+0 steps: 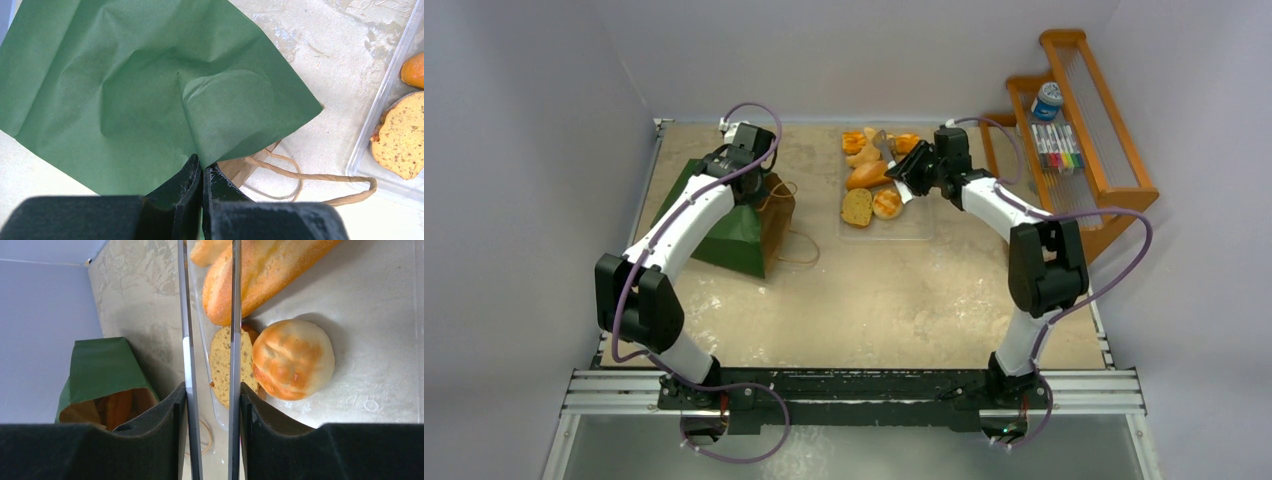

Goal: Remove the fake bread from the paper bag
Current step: Place the fake bread in the container.

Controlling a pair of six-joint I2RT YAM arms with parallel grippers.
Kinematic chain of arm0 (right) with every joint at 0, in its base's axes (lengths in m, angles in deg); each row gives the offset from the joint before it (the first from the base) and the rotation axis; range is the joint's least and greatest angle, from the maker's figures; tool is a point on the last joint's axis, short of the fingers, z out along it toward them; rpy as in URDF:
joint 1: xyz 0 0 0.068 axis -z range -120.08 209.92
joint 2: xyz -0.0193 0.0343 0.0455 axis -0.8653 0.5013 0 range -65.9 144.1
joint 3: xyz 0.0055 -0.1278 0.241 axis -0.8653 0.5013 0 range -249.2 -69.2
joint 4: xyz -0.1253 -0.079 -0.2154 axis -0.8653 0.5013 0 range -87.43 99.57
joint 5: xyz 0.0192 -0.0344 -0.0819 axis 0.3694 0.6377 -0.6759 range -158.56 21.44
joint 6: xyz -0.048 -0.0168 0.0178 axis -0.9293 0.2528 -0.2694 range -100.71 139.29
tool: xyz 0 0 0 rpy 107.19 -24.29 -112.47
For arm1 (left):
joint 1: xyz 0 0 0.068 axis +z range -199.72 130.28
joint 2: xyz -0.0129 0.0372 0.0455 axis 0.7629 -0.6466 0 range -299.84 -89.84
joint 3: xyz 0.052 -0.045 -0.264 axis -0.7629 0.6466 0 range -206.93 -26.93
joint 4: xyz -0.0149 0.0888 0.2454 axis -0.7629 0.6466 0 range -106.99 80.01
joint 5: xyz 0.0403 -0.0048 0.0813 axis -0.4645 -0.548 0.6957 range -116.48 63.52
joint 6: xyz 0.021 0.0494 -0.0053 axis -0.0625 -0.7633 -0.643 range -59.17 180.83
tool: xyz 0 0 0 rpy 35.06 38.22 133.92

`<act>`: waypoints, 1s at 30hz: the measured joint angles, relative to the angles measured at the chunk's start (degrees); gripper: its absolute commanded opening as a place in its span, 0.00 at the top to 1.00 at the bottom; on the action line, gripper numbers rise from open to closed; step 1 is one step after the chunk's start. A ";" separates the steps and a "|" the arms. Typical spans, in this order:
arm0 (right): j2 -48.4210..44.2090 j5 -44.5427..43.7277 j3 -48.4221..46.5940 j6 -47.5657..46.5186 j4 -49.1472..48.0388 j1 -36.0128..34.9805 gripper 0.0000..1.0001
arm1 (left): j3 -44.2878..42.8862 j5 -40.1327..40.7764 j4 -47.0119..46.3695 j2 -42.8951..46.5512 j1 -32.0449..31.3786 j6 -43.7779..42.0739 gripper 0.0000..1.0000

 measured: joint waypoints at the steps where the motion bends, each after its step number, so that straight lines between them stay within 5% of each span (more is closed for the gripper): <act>1: -0.39 -0.02 0.28 0.02 0.09 0.02 0.60 | 0.00 0.00 0.00 0.00 0.00 0.00 1.00; 20: -8.48 -1.79 3.26 -0.72 1.81 1.07 0.62 | -0.17 0.13 0.72 0.02 0.00 0.00 1.00; 30: -21.00 -2.75 13.62 -3.91 2.10 0.96 0.66 | -0.39 0.24 0.85 0.02 0.00 -0.11 1.00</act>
